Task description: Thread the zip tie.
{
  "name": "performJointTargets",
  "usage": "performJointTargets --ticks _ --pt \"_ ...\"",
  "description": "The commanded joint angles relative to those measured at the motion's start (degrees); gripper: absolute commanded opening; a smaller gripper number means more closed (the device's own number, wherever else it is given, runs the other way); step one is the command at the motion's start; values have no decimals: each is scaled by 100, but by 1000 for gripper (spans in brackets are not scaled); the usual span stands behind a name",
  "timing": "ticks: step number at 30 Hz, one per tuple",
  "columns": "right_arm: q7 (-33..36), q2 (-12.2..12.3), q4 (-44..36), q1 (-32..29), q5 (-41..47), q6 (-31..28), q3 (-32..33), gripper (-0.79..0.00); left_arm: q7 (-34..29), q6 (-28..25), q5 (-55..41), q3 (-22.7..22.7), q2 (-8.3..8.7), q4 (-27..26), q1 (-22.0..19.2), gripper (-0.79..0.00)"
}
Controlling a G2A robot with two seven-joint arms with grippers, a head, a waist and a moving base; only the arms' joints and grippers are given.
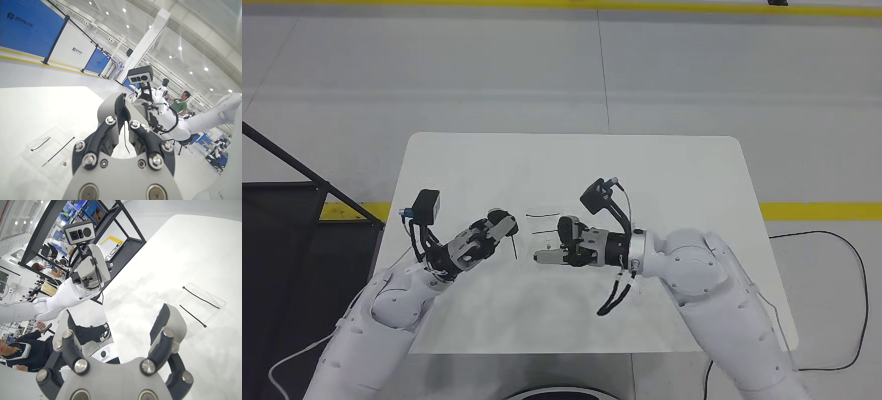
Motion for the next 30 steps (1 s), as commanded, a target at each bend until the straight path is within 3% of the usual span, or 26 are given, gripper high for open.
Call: performJointTargets --ticks 1,6,14,19,24,27,30 --pt "0 0 0 0 0 0 0 0 0 0 0 0 0 0 0 -785" --pt "-629 -35 -108 -57 -961 1283 -157 0 250 296 279 -44 -31 -35 11 -785" --pt "-641 -118 182 136 -1666 2537 -496 0 1735 763 1721 -117 -178 160 61 -785" --pt "-441 -158 522 294 -1726 2598 -626 0 2449 914 2417 -83 -249 344 108 -785" --pt "-196 -193 962 506 -1671 2555 -677 -22 2617 787 2519 -108 -275 544 83 -785" --pt "-187 -230 1250 627 -1480 2453 -689 -117 2672 738 2535 -127 -288 578 87 -785" --pt "-150 -265 1556 758 -1308 2297 -709 -154 2699 714 2555 -137 -301 589 86 -785"
